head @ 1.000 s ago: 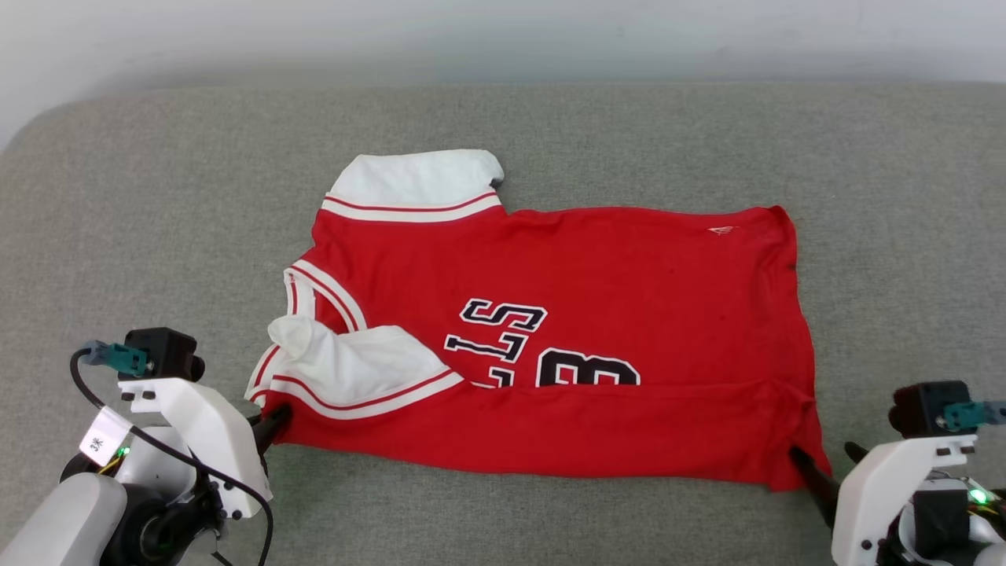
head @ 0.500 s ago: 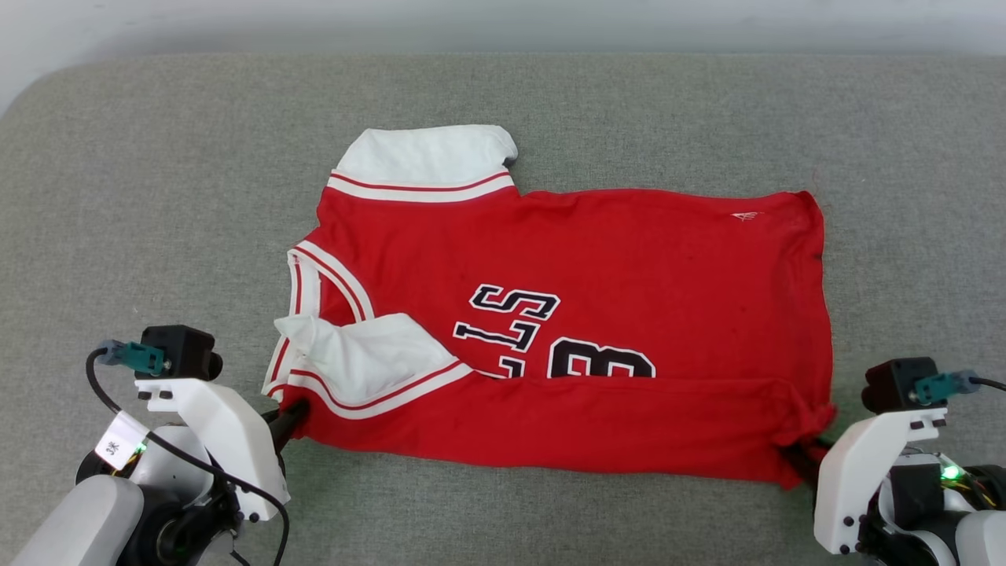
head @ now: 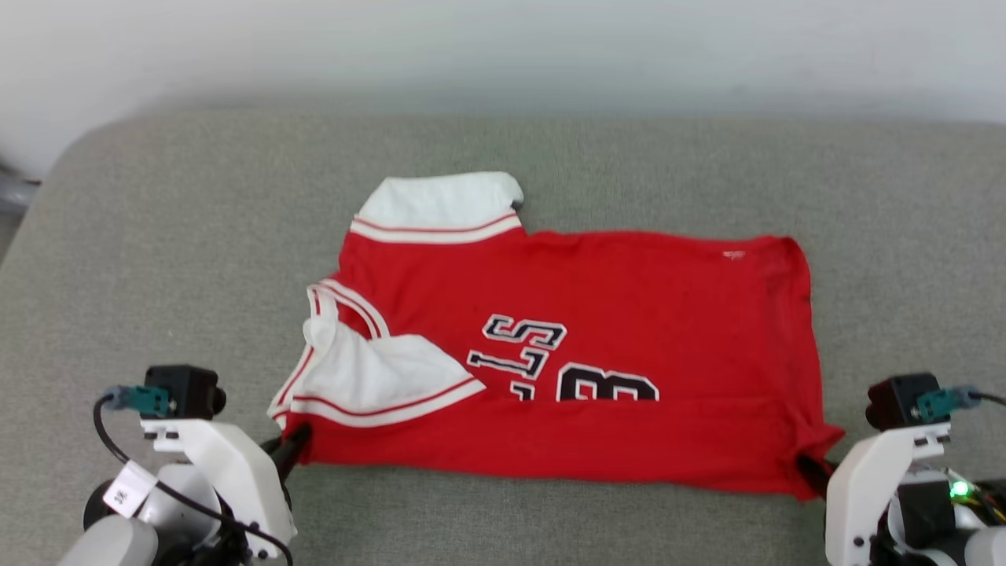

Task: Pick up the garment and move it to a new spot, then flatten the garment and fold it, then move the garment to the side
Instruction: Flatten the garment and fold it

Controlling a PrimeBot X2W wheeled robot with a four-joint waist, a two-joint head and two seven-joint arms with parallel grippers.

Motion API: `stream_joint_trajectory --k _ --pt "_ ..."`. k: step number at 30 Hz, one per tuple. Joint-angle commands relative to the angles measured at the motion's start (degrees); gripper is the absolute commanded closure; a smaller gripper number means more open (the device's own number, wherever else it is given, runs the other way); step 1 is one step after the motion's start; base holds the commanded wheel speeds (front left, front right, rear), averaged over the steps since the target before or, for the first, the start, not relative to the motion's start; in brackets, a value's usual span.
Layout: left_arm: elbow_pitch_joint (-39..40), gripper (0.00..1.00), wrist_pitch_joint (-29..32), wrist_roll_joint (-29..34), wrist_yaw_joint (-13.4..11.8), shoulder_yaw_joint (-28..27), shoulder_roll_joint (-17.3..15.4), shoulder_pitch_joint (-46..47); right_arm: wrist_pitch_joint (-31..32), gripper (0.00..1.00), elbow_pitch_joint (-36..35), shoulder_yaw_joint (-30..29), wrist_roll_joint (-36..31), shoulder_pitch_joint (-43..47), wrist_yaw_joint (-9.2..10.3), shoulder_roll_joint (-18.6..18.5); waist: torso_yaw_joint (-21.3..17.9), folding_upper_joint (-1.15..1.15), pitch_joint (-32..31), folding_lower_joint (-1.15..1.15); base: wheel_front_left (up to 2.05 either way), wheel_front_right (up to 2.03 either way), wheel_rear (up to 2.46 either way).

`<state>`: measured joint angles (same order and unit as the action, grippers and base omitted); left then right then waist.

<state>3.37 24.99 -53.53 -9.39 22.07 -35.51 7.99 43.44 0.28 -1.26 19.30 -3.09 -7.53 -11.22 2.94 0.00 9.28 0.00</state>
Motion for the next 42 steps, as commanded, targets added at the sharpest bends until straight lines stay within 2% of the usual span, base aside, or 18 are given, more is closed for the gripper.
stream_joint_trajectory --k 1,10,16,20,21,22,23,24,34,42 --pt "0.31 1.0 -0.44 -0.06 -0.63 0.08 0.02 -1.53 0.47 1.0 -0.38 -0.49 0.27 1.74 0.08 -0.43 0.36 0.0 -2.89 0.0 0.0 0.0 0.0" --pt "2.13 1.0 0.55 -2.15 -3.87 0.37 -0.47 -10.44 2.42 1.0 -3.21 -2.29 0.41 10.0 0.08 0.51 1.27 0.0 -8.45 0.0 0.0 0.0 0.0" --pt "0.92 1.0 0.77 -3.79 -4.07 1.12 1.09 -13.23 3.26 1.0 -4.34 -2.84 0.41 13.93 0.07 1.96 1.3 0.0 -7.99 0.0 0.0 0.0 0.0" --pt "-1.49 1.0 0.26 -3.5 -3.19 1.97 2.48 -11.82 1.64 1.0 -4.02 -2.54 0.21 14.92 0.07 2.59 1.26 0.0 -6.34 0.0 0.0 0.0 0.0" --pt "-2.28 1.0 -0.04 -3.17 -3.11 2.19 2.76 -11.17 1.09 0.91 -3.3 -2.61 0.87 15.0 0.07 2.94 1.23 0.0 -6.1 0.0 0.0 0.0 0.0" --pt "-3.0 0.69 -0.03 -2.81 -3.17 2.51 2.83 -10.78 0.42 0.34 -2.79 -2.37 1.08 14.93 0.07 2.76 1.2 0.0 -5.91 0.0 0.0 0.0 0.0" --pt "-3.63 0.35 -0.1 -2.55 -2.92 2.73 3.04 -10.32 -0.77 0.0 -2.71 -2.3 1.21 14.65 0.07 2.62 1.18 0.0 -5.75 0.0 0.0 0.0 0.0" --pt "-4.18 0.0 -0.57 -2.13 -2.69 2.8 3.25 -9.67 -1.79 0.0 -2.43 -2.38 1.55 14.44 0.07 2.91 1.14 0.0 -5.69 0.0 0.0 0.0 0.0" --pt "-5.78 0.0 -6.89 1.48 -1.89 1.25 3.34 -5.5 -15.63 0.0 -3.24 -4.07 0.43 11.75 0.07 3.89 0.8 0.0 -5.65 0.0 0.0 0.0 0.0" --pt "-4.47 0.0 -18.47 7.43 -0.84 -0.01 5.34 -0.47 -29.14 0.0 -6.28 -7.06 -5.47 7.53 0.06 6.41 0.34 0.0 -4.62 0.0 0.0 0.0 0.0"
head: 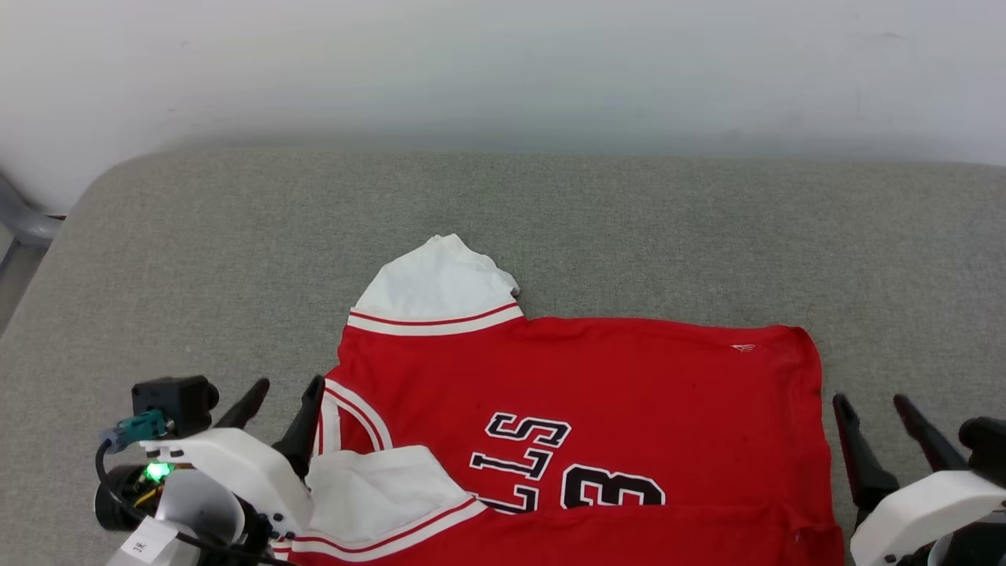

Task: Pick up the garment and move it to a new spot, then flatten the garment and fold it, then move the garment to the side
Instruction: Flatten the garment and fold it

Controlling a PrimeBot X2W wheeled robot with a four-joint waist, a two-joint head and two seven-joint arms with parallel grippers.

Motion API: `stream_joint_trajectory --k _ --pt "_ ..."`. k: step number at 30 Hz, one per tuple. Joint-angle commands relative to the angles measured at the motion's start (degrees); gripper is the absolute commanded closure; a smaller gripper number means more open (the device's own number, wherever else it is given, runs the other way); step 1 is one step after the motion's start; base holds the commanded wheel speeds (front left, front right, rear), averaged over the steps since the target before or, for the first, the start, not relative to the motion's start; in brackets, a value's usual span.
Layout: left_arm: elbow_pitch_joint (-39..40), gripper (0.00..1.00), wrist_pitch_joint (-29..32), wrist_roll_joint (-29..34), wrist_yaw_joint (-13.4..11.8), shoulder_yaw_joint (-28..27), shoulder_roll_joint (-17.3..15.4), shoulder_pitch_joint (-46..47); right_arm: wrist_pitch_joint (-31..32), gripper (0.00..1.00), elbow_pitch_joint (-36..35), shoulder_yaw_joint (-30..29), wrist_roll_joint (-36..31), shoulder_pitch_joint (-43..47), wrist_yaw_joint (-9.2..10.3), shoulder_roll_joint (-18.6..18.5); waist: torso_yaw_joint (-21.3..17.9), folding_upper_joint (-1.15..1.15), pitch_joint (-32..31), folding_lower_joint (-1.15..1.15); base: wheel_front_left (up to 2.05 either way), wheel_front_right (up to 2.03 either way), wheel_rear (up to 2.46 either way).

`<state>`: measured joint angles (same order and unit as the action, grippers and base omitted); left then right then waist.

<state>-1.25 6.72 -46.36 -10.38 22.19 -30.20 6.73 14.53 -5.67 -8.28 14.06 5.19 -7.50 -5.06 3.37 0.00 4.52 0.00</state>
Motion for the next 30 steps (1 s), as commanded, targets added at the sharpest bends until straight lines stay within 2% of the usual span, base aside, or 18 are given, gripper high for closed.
stream_joint_trajectory --k 1,8,12,15,19,24,27,30 --pt "0.22 0.0 -2.08 1.11 0.35 -0.2 0.43 1.44 -1.71 0.0 -1.05 -0.38 -1.3 -1.26 0.02 0.6 -0.22 0.0 0.41 0.0 0.0 0.0 0.0" --pt "-1.23 0.0 -14.23 6.93 1.51 -0.62 3.0 6.22 -8.61 0.0 -5.84 -1.9 -6.59 -4.31 0.02 1.88 -2.06 0.0 2.79 0.0 0.0 0.0 0.0" --pt "-3.31 0.0 -16.64 8.61 1.82 -0.52 3.61 10.22 -9.48 0.0 -7.73 -1.4 -7.51 -6.08 0.02 2.17 -3.94 0.0 5.31 0.0 0.0 0.0 0.0" --pt "-5.85 0.0 -16.4 8.94 3.02 -0.34 3.86 14.42 -9.71 0.0 -8.42 -0.82 -7.8 -7.25 0.02 2.18 -5.53 0.0 7.53 0.0 0.0 0.0 0.0" --pt "-10.44 0.0 -14.55 8.42 5.74 -0.08 3.64 21.49 -9.76 0.0 -8.33 0.24 -7.29 -8.96 0.02 2.23 -7.69 0.0 10.45 0.0 0.0 0.0 0.0" --pt "-17.44 0.0 -8.5 6.24 11.29 0.56 2.2 31.24 -10.03 0.0 -7.85 1.13 -6.54 -11.15 0.02 2.21 -10.58 0.0 14.44 0.0 0.0 0.0 0.0" --pt "-22.06 0.0 -2.44 4.35 14.26 1.28 0.79 36.35 -10.6 0.0 -7.44 1.59 -5.94 -12.35 0.03 2.22 -12.28 0.0 16.75 0.0 0.0 0.0 0.0" --pt "-26.32 0.0 5.03 2.43 16.01 2.56 -1.08 40.67 -11.21 0.0 -6.75 1.66 -5.33 -13.39 0.02 2.21 -13.81 0.0 18.63 0.0 0.0 0.0 0.0"
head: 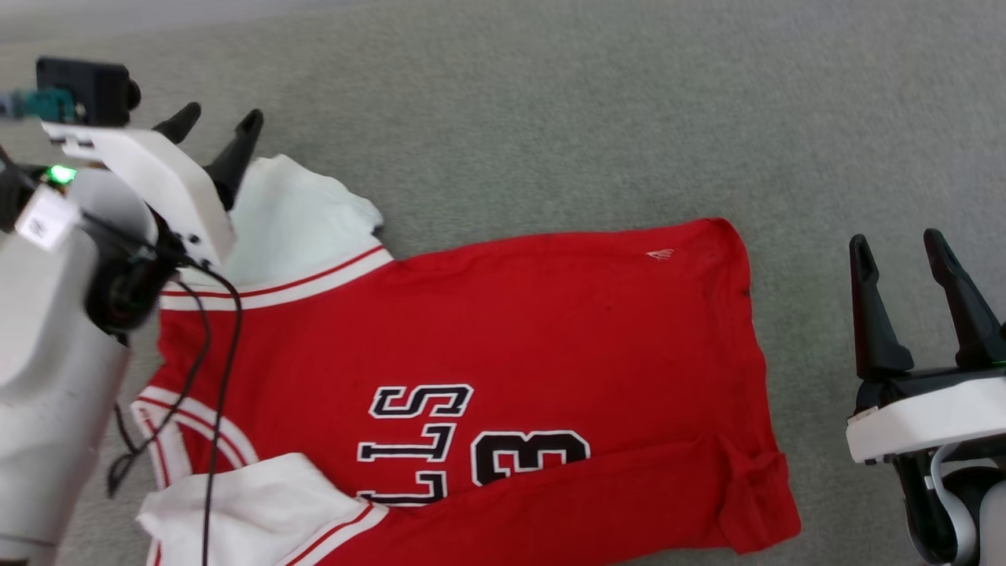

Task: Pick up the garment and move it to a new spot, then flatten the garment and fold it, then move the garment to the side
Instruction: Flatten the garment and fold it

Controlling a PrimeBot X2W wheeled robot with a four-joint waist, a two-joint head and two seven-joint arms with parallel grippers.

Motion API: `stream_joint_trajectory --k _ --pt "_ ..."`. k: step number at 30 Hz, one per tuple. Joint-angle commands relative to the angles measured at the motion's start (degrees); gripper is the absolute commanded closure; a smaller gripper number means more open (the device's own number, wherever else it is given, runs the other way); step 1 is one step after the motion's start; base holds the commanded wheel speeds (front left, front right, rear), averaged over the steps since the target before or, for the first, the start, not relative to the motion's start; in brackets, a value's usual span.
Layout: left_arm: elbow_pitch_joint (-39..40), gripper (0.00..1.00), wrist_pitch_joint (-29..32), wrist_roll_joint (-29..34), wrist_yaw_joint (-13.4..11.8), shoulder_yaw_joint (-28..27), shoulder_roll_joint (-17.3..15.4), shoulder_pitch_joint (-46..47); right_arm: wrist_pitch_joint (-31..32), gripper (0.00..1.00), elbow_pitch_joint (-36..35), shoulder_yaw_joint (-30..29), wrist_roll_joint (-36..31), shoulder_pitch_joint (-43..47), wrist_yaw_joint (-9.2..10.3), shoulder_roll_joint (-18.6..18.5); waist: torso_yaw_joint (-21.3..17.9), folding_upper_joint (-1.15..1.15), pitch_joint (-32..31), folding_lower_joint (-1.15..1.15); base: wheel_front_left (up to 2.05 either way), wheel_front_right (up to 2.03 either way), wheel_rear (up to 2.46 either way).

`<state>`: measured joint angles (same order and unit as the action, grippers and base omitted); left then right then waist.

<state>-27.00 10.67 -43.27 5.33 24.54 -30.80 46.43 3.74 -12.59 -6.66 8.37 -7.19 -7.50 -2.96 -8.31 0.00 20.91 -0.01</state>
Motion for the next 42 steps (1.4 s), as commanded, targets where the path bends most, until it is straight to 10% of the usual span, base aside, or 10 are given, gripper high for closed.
stream_joint_trajectory --k 1,13,14,15,16,28,42 --pt "-1.64 0.0 3.31 -1.14 0.68 0.59 -0.88 1.97 -0.58 0.0 0.46 -0.14 0.47 -1.26 0.02 0.1 -2.55 0.0 2.69 0.01 0.0 0.0 0.0" --pt "-10.82 0.0 31.79 -8.74 1.88 5.78 -4.83 5.56 -2.9 0.0 4.67 0.38 3.31 -2.82 0.03 0.12 -5.42 0.0 6.83 0.01 0.0 0.0 0.0" --pt "-11.39 0.22 33.37 -9.06 1.71 6.16 -4.74 5.1 -2.77 0.0 4.97 0.58 3.8 -3.01 0.03 0.12 -5.47 0.0 6.96 0.01 0.0 0.0 0.0" --pt "-11.76 0.72 34.52 -9.41 1.47 6.52 -4.45 4.62 -2.81 0.0 5.16 0.68 3.81 -3.22 0.02 0.12 -5.52 0.0 7.03 0.01 0.0 0.0 0.0" --pt "-11.93 1.0 35.08 -9.77 1.36 6.68 -4.06 4.33 -2.62 0.0 5.5 0.87 4.13 -3.4 0.02 0.12 -5.55 0.0 7.07 0.01 0.0 0.0 0.0" --pt "-10.61 1.0 25.85 -7.41 0.8 5.43 -2.69 7.8 4.52 0.0 13.12 3.73 7.1 -9.4 0.02 -1.31 -3.56 0.0 4.13 0.01 0.0 0.0 0.0" --pt "-3.36 1.0 20.99 -6.43 1.25 6.62 0.4 10.93 30.35 0.0 26.18 14.39 13.41 -23.69 0.03 -12.04 4.03 0.0 3.47 0.01 0.0 0.0 0.0"
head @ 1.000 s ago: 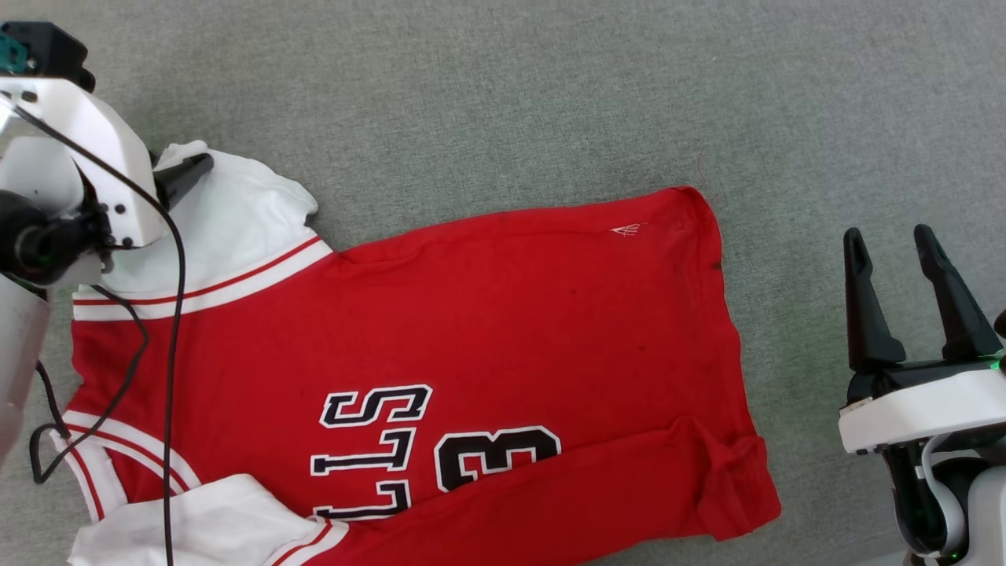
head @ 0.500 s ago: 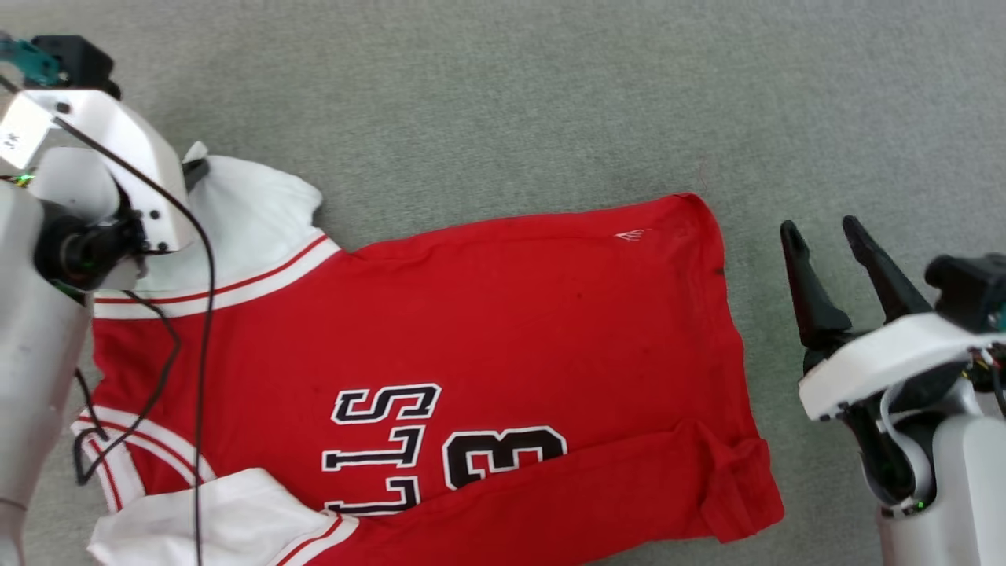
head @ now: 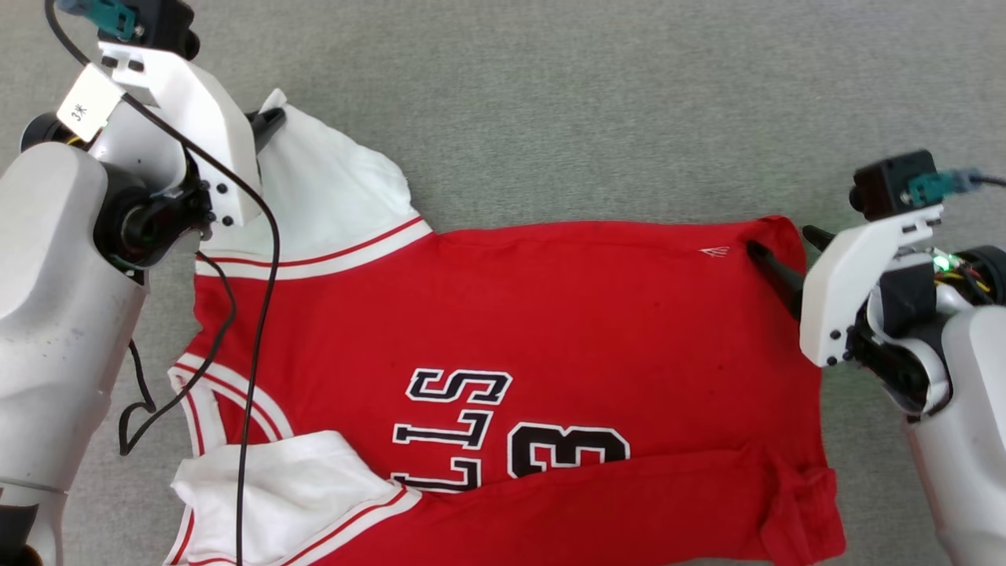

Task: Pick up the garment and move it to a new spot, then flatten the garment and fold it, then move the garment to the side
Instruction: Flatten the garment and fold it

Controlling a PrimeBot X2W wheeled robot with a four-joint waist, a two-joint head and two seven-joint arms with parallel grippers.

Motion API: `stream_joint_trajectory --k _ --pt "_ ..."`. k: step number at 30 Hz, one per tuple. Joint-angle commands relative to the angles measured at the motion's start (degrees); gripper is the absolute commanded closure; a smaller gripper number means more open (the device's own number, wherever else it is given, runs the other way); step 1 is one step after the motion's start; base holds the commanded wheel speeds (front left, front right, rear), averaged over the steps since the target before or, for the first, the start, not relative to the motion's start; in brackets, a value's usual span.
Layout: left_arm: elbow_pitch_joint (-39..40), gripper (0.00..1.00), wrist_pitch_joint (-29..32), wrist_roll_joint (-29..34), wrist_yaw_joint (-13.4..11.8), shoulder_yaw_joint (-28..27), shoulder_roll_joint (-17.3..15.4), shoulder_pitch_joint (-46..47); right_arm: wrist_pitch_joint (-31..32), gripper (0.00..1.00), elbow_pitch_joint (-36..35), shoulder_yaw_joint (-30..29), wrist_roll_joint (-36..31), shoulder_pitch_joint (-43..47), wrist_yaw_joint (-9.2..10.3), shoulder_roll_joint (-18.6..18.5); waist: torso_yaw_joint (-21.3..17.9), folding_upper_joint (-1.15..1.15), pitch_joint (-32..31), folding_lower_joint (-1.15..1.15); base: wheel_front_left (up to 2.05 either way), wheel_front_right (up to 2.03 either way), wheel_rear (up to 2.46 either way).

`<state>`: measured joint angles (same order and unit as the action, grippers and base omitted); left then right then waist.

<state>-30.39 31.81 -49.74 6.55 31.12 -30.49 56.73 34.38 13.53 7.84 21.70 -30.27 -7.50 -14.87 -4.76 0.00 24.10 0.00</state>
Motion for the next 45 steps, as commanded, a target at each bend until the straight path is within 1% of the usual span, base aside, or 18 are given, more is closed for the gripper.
stream_joint_trajectory --k 1,6,7,8,9,10,12,19,23,28,30,35,38,41,45 --pt "0.59 1.0 -0.18 0.17 0.06 0.17 0.03 0.62 1.64 0.0 0.62 1.02 0.53 -1.35 0.03 -0.58 0.83 0.0 0.46 0.0 0.0 0.0 0.0" --pt "3.48 1.0 -0.77 0.24 0.11 0.58 0.07 -0.11 10.71 0.0 3.75 5.68 2.62 -4.35 0.02 -2.92 2.22 0.0 1.26 0.0 0.0 0.0 0.0" --pt "3.87 1.0 -0.78 0.17 0.09 0.61 0.02 -0.44 12.86 0.02 4.85 6.53 3.12 -4.49 0.02 -3.07 2.38 0.0 1.32 0.0 0.0 0.0 0.0" --pt "4.13 1.0 -0.84 0.05 0.09 0.65 0.0 -0.75 14.83 0.63 5.94 7.1 3.78 -4.44 0.02 -3.14 2.53 0.0 1.36 0.0 0.0 0.0 0.0" --pt "4.32 1.0 -0.89 -0.03 0.1 0.69 -0.02 -1.03 16.04 1.0 6.6 7.63 4.09 -4.42 0.02 -3.28 2.7 0.0 1.37 0.0 0.0 0.0 0.0" --pt "4.52 1.0 -1.11 -0.12 0.11 0.68 0.07 -1.25 17.28 1.0 7.24 7.91 4.68 -4.51 0.02 -3.39 2.87 0.0 1.33 0.0 0.0 0.0 0.0" --pt "4.88 1.0 -1.95 0.01 0.11 0.55 -0.08 -1.64 17.31 1.0 7.37 7.86 5.24 -5.18 0.02 -3.72 3.18 0.0 0.99 0.0 0.0 0.0 0.0" --pt "5.55 1.0 -5.72 0.24 -0.59 -0.55 -1.06 -4.1 12.38 1.0 3.36 2.81 5.06 -6.4 0.04 -4.62 4.09 0.0 -1.68 0.0 0.0 0.0 0.0" --pt "6.81 1.0 -7.89 -0.53 -1.49 -1.58 -1.9 -7.3 11.08 1.0 -0.11 -0.77 4.37 -3.34 0.04 -4.42 4.44 0.0 -4.22 0.0 0.0 0.0 0.0" --pt "10.37 1.0 -10.48 -1.61 -3.07 -3.0 -3.8 -14.0 10.41 1.0 -5.25 -4.26 3.13 2.84 0.04 -3.47 4.86 0.0 -7.62 0.0 0.0 0.0 0.0" --pt "12.43 1.0 -11.68 -2.09 -4.2 -3.45 -4.16 -17.24 10.3 1.0 -7.1 -5.36 2.8 5.74 0.04 -2.92 5.13 0.0 -8.8 0.0 0.0 0.0 0.0" --pt "17.96 1.0 -14.3 -3.09 -8.54 -4.73 -5.85 -27.74 9.96 1.0 -10.57 -7.4 2.96 13.64 0.03 -0.45 5.32 0.0 -11.58 0.0 0.0 0.0 0.0" --pt "21.12 1.0 -15.62 -4.37 -10.91 -5.14 -5.97 -34.73 9.45 1.0 -11.98 -8.88 2.83 18.55 0.03 0.92 5.67 0.0 -13.3 0.0 0.0 0.0 0.0" --pt "23.65 1.0 -16.62 -5.89 -13.05 -5.01 -5.15 -41.3 8.83 1.0 -12.85 -10.61 2.88 23.54 0.03 2.58 5.99 0.0 -14.85 0.0 0.0 0.0 0.0" --pt "25.52 1.0 -17.21 -7.62 -15.04 -4.41 -4.11 -48.39 8.27 1.0 -12.76 -12.71 3.05 29.29 0.03 5.25 6.3 0.0 -16.22 0.0 0.0 0.0 0.0"
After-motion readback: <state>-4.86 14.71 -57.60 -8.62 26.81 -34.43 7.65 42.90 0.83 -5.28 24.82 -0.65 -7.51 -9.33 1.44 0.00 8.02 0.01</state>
